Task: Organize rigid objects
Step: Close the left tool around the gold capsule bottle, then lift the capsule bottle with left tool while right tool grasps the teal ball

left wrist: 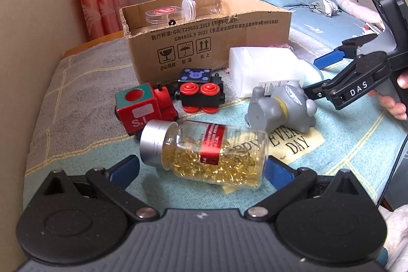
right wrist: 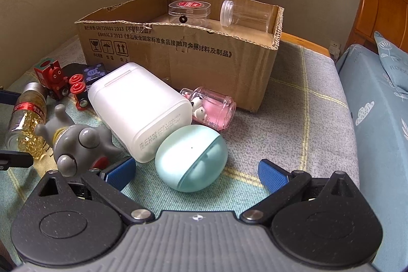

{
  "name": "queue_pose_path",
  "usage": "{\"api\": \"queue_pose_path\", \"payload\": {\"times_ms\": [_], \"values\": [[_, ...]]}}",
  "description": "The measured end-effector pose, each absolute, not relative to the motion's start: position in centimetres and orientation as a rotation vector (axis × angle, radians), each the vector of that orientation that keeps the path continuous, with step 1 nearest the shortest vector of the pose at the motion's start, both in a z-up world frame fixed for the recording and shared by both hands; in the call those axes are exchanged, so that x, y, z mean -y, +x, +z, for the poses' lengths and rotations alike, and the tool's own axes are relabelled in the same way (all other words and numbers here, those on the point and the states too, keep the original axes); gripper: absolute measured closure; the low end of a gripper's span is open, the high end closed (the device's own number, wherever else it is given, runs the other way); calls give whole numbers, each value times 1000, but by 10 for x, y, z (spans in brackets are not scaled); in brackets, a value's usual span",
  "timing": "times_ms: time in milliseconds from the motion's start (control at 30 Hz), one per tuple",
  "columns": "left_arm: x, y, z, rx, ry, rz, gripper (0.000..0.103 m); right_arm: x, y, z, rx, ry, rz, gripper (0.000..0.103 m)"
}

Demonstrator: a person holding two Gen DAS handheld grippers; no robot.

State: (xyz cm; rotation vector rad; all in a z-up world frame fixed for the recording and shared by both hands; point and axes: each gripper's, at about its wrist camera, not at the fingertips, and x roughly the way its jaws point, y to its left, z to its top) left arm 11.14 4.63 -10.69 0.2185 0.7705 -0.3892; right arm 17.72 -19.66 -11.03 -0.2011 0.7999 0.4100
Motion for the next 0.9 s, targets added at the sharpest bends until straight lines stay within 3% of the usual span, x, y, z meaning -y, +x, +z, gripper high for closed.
{"api": "queue_pose_path", "payload": {"times_ms": [167,500,833,900], "values": [[-49,115,-104,-753,195,-400,1,198,182,-108,-798,-227,475,2],[-46,114,-100,-749,210,-430,3,197,170,-100,-783,-261,550,41],[-45,115,-98,-758,232,-420,6,204,160,-97,-815,-248,499,40],[-44,115,-97,-761,233,-423,10,201,159,-95,-829,-258,484,42]]}}
